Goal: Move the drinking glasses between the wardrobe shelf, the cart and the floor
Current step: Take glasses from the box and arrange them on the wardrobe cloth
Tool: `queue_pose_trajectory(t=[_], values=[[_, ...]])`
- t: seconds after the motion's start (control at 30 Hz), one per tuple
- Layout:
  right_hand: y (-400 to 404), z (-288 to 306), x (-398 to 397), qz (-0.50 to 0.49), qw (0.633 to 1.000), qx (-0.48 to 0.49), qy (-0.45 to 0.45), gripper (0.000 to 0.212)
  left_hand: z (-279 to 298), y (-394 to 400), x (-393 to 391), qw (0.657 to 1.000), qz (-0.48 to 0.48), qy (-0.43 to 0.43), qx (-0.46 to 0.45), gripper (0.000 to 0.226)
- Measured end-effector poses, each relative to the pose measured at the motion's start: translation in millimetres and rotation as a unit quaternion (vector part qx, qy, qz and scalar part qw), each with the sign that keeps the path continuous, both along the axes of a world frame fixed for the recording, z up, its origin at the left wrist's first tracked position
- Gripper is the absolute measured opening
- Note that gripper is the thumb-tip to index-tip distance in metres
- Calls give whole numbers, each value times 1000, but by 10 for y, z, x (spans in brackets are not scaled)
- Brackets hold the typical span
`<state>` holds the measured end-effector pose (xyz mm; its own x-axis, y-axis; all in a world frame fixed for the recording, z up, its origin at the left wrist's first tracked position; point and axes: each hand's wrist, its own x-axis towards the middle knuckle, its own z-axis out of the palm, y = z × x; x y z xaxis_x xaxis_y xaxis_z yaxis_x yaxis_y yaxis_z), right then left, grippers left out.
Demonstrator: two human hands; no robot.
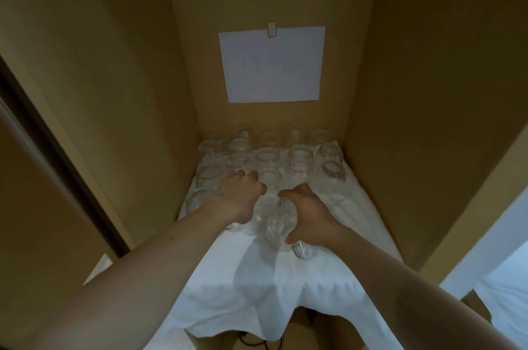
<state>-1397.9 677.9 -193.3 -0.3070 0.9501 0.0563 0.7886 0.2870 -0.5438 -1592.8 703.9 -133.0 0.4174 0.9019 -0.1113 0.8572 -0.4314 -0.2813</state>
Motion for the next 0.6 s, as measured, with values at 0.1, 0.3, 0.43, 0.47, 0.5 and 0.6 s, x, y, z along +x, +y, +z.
queue_pose_trajectory(t=[0.1, 0.3, 0.43, 0.47, 0.5, 0.6], values=[[76, -1, -103, 5, 1000, -4, -8, 112, -78, 109, -16, 1000, -10, 3, -1, 67], [215, -11, -234, 30, 996, -2, -90, 113, -175, 278, -67, 999, -14, -49, -6, 59], [320, 21, -298, 22, 994, -15, -105, 113, -193, 356, -131, 996, -3, -81, -25, 68], [339, 19, -303, 18, 994, -20, -107, 112, -198, 369, -150, 996, 1, -88, -33, 72], [348, 16, -301, 13, 994, -26, -107, 112, -205, 380, -162, 995, 3, -95, -39, 75], [341, 15, -298, 6, 994, -33, -106, 113, -245, 376, -190, 992, 6, -115, -42, 80]])
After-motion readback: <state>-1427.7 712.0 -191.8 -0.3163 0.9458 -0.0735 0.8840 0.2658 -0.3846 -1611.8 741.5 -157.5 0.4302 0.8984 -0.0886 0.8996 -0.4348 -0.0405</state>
